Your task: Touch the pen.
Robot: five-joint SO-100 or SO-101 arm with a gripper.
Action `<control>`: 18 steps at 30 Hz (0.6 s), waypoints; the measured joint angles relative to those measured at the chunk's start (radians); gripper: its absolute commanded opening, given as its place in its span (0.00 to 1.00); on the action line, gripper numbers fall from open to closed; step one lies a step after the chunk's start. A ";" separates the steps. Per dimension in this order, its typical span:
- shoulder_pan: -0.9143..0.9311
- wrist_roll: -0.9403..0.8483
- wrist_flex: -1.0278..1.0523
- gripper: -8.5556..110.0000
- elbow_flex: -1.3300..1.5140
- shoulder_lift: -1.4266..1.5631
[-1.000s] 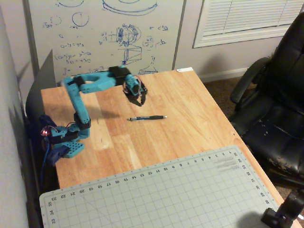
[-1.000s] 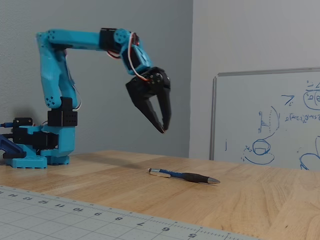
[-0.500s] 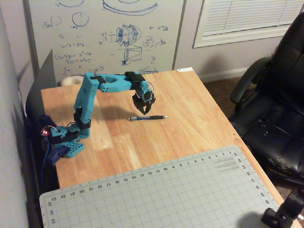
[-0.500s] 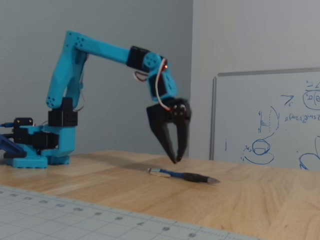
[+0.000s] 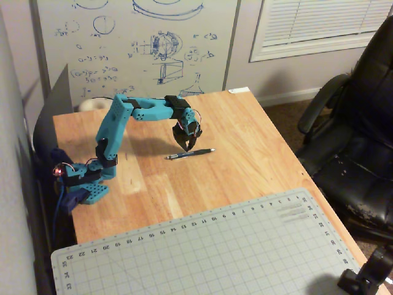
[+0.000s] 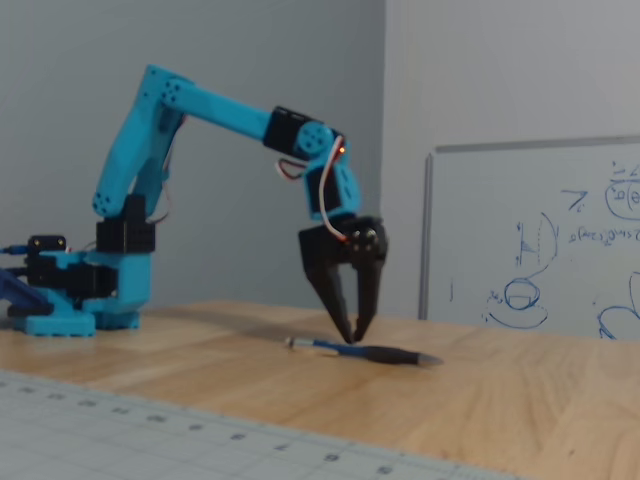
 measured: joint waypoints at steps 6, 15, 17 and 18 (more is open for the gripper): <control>0.000 0.000 0.000 0.08 0.000 0.000; 0.012 0.000 0.000 0.08 0.000 0.000; 0.032 0.000 0.000 0.08 0.000 0.000; 0.038 0.000 0.000 0.08 0.000 0.000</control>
